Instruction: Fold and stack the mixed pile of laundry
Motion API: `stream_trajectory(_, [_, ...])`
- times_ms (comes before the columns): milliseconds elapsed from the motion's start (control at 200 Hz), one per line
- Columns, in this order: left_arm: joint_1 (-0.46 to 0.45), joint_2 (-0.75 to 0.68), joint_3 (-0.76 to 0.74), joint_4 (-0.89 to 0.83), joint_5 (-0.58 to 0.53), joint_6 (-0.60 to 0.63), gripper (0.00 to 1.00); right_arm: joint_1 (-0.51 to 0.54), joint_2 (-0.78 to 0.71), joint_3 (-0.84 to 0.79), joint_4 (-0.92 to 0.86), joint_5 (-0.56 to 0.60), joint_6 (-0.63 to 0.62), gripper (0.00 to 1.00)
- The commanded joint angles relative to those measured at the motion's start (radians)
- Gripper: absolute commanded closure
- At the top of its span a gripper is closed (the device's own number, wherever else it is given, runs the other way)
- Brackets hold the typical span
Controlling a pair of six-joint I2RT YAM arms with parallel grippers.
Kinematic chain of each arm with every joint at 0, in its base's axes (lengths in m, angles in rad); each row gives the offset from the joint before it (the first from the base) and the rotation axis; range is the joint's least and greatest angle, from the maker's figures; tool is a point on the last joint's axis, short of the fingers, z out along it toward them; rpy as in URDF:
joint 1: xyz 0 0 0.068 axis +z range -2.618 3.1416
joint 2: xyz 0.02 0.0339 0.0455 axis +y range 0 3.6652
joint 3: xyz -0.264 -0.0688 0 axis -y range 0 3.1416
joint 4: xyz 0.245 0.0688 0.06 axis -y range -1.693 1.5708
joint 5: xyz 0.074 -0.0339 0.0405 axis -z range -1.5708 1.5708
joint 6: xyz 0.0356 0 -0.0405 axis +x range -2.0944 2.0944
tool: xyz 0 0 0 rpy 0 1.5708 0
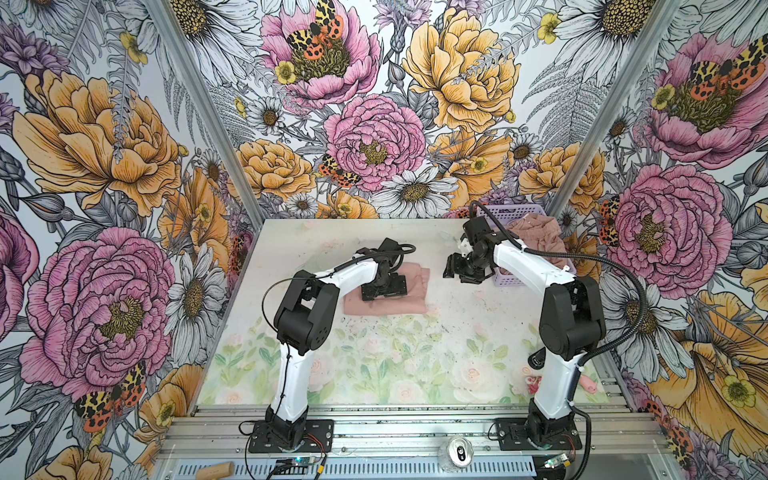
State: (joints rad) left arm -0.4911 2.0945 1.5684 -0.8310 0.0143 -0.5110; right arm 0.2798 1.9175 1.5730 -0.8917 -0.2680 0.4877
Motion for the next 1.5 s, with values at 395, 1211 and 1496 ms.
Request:
stream_trajectory(395, [0.363, -0.003, -0.089, -0.171, -0.162, 0.255, 0.01, 0.001, -0.07, -0.022, 0.019, 0.004, 0.006, 0.35])
stream_trajectory(1211, [0.683, -0.141, -0.268, -0.252, -0.287, 0.435, 0.01, 0.01, -0.078, -0.025, 0.02, -0.03, 0.002, 0.35])
stream_trajectory(1496, [0.727, -0.095, -0.215, -0.227, -0.328, 0.465, 0.01, 0.015, -0.067, -0.025, 0.022, -0.033, -0.003, 0.35])
